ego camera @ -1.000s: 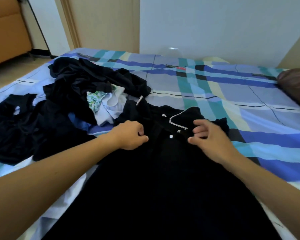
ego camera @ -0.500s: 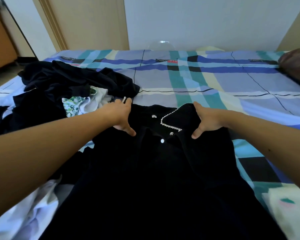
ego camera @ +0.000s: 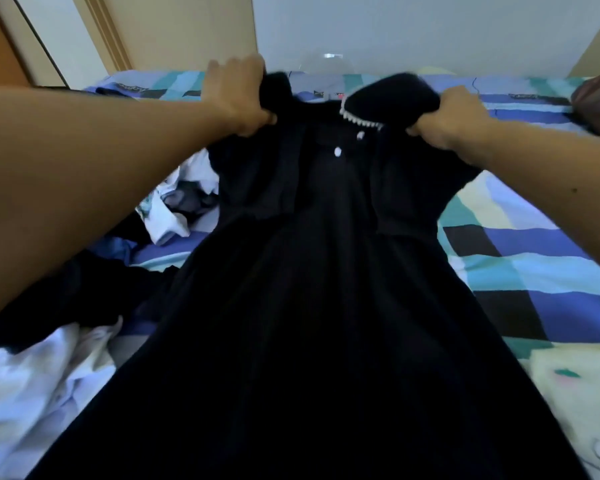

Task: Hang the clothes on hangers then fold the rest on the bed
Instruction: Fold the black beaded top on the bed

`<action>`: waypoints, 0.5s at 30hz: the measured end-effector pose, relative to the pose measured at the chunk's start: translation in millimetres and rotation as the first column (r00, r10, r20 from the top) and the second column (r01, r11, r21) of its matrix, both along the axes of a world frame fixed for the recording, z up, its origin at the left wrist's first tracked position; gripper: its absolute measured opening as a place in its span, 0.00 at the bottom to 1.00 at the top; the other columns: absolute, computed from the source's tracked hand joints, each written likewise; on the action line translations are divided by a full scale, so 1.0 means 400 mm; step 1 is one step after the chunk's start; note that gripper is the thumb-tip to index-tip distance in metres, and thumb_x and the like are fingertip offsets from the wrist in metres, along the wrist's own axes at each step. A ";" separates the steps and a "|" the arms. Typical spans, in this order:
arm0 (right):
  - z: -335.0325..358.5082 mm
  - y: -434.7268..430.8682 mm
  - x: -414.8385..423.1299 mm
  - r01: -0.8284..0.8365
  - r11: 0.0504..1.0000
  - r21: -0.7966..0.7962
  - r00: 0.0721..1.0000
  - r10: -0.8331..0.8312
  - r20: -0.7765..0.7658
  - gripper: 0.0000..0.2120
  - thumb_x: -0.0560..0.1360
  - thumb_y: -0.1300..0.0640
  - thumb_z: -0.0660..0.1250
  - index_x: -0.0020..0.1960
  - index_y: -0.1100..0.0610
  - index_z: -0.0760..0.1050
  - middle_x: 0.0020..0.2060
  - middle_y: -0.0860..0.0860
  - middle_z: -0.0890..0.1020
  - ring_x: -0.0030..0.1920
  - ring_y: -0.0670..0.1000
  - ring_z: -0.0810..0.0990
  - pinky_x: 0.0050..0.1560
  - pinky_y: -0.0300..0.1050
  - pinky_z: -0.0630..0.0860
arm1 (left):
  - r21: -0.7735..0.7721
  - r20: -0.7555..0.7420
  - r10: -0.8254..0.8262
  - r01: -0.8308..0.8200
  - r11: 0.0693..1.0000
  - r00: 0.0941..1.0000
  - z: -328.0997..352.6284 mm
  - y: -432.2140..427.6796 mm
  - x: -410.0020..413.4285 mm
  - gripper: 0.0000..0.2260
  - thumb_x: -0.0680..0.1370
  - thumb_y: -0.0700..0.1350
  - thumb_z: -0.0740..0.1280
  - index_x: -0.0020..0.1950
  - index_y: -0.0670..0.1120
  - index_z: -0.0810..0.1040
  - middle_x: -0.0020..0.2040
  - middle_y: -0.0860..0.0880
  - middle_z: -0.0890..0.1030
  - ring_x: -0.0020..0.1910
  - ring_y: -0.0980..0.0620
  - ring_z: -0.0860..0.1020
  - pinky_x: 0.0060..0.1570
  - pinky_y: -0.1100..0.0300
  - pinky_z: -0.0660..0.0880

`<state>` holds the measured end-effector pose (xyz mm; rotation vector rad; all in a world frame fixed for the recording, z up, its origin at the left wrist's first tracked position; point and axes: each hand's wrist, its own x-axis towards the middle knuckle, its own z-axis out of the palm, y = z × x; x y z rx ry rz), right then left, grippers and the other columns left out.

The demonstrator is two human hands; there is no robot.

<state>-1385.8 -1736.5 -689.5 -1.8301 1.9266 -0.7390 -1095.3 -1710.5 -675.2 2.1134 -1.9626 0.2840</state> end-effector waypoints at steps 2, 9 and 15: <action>0.038 0.007 0.003 0.017 0.999 -0.050 1.000 -0.017 0.014 0.29 0.72 0.52 0.74 0.68 0.62 0.73 0.64 0.62 0.78 0.63 0.63 0.77 0.54 0.50 0.74 | -0.054 -0.078 -0.044 0.040 0.998 0.996 0.039 0.001 0.013 0.27 0.71 0.51 0.76 0.65 0.43 0.71 0.61 0.37 0.77 0.60 0.35 0.75 0.59 0.45 0.70; 0.079 0.236 -0.045 -0.161 0.986 -0.046 0.987 0.162 0.011 0.16 0.74 0.54 0.71 0.60 0.59 0.78 0.50 0.57 0.79 0.50 0.56 0.78 0.49 0.45 0.71 | -0.093 -0.166 -0.324 0.312 0.946 0.932 0.025 0.258 0.055 0.20 0.75 0.43 0.74 0.62 0.42 0.71 0.57 0.37 0.78 0.53 0.40 0.77 0.46 0.55 0.67; 0.006 0.539 -0.097 -0.391 0.914 -0.106 0.919 0.394 0.002 0.10 0.73 0.61 0.73 0.49 0.49 0.77 0.45 0.49 0.82 0.47 0.50 0.80 0.46 0.44 0.71 | -0.041 -0.248 -0.521 0.528 0.848 0.817 -0.048 0.590 0.055 0.15 0.72 0.39 0.72 0.46 0.49 0.67 0.39 0.50 0.73 0.39 0.47 0.72 0.37 0.53 0.64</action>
